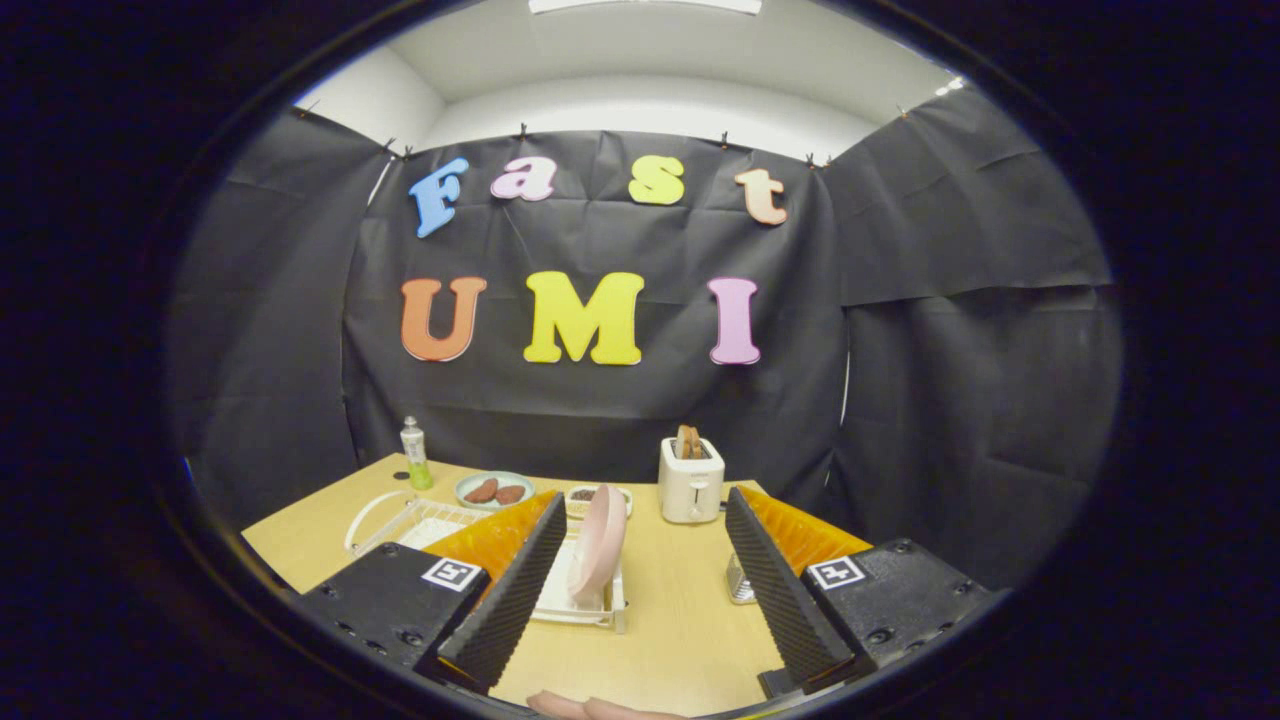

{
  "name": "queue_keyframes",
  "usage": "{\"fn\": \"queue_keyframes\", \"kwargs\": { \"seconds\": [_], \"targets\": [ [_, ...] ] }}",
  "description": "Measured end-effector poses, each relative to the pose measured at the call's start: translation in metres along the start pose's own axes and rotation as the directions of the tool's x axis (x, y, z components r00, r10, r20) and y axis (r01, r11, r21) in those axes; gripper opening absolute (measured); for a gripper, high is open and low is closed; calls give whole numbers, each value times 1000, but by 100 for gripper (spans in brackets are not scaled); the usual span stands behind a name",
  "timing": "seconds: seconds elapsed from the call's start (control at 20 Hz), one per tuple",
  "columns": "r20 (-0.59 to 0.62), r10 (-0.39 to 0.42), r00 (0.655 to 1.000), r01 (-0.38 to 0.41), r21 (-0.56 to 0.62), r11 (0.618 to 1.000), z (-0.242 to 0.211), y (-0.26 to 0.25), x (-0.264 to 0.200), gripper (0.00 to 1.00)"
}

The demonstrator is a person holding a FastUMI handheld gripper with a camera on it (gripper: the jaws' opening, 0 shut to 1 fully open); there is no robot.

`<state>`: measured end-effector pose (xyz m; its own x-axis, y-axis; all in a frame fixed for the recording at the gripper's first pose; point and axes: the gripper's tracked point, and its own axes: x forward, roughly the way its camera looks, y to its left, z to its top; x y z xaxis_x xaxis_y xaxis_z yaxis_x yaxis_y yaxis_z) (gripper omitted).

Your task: Take the plate from the dish rack, then take the spoon from the basket and place it into the plate.

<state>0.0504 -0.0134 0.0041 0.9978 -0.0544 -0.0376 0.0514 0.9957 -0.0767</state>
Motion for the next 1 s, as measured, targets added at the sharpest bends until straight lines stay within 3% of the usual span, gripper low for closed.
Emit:
{"fn": "queue_keyframes", "kwargs": {
  "seconds": [0.2, 0.45, 0.7, 0.85, 1.0],
  "targets": [
    [-117, -27, 993, 19, -69, 997, -10, 10, 50, 100],
    [-320, -78, 944, 25, -169, 985, -21, 26, 120, 100],
    [-507, -70, 859, -49, -218, 975, -28, 51, 178, 94],
    [-622, -144, 770, -6, -232, 973, -35, 45, 202, 88],
    [-648, -227, 727, 14, -317, 948, -28, 36, 218, 75]
  ]
}}
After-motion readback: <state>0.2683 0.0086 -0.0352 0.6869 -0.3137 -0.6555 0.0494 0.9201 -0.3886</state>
